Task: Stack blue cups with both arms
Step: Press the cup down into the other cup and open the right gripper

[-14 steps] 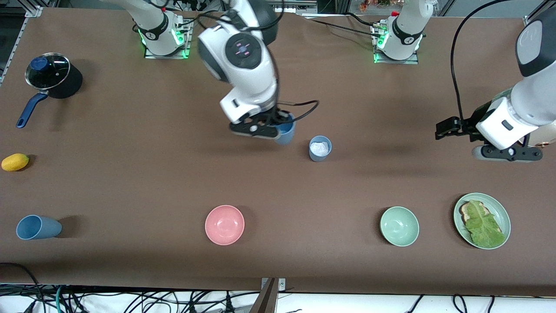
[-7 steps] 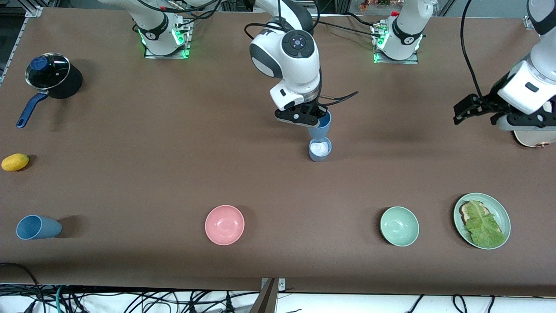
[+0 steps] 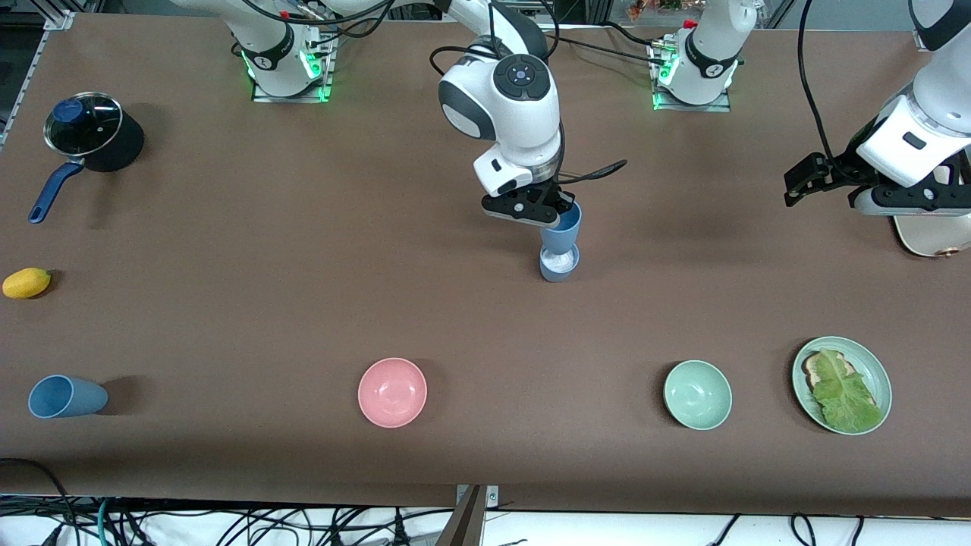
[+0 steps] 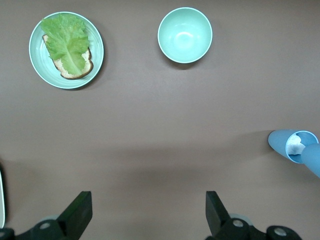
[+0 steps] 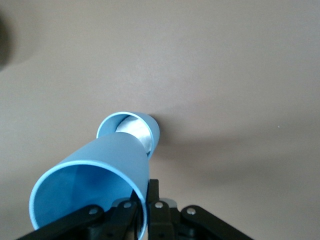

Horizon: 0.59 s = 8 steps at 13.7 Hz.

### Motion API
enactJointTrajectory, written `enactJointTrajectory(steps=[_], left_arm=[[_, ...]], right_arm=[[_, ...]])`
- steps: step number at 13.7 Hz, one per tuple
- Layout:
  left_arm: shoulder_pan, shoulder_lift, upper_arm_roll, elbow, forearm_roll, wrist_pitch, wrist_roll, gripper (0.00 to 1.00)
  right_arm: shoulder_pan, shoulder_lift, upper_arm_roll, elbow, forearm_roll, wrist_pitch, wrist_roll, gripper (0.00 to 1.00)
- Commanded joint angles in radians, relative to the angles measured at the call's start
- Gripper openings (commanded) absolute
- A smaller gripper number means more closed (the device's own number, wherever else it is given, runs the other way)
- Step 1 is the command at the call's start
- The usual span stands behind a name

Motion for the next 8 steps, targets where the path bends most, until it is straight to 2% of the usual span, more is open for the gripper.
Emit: enactJointTrajectory(steps=[1,8], left_arm=[[-0.007,0.000,0.002,0.018,0.020,-0.025,0.008,1.00],[0.007,0.000,0.005,0.016,0.020,-0.053,0.013,1.00]], right_arm=[[0.004,0.074,-0.002,0.102,-0.017,0.007,0.010,0.00],[0.007,0.098,-0.015,0.121,-0.043,0.003,0.003,0.00]])
